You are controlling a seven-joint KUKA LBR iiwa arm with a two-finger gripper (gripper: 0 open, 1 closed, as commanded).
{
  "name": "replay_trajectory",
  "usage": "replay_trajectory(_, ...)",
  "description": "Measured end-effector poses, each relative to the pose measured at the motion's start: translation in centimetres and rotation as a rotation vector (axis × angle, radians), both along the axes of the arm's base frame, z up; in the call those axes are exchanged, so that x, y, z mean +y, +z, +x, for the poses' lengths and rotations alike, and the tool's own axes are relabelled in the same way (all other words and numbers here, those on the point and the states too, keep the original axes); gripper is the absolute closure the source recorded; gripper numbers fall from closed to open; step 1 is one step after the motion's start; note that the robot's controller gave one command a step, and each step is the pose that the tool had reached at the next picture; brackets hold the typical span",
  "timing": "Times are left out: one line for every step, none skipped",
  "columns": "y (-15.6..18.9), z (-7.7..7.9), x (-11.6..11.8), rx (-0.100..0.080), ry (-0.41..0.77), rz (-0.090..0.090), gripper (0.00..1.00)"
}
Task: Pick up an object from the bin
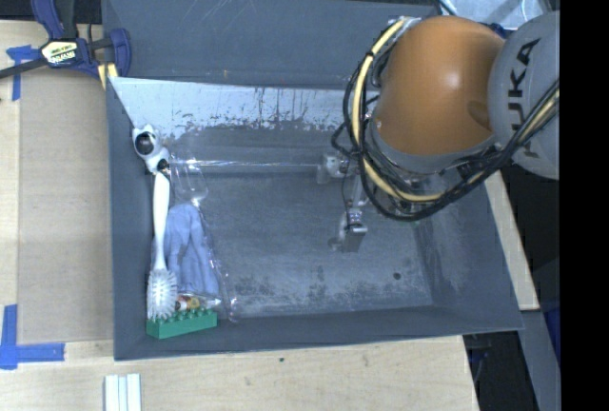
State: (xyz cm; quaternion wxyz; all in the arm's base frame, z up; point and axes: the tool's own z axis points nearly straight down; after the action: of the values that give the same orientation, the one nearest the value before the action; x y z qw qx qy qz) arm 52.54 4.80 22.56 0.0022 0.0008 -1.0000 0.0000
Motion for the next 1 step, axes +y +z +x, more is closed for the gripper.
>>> replay_trajectory(0.33,0.16,0.00,-0.007,-0.002,0.000,0.00)
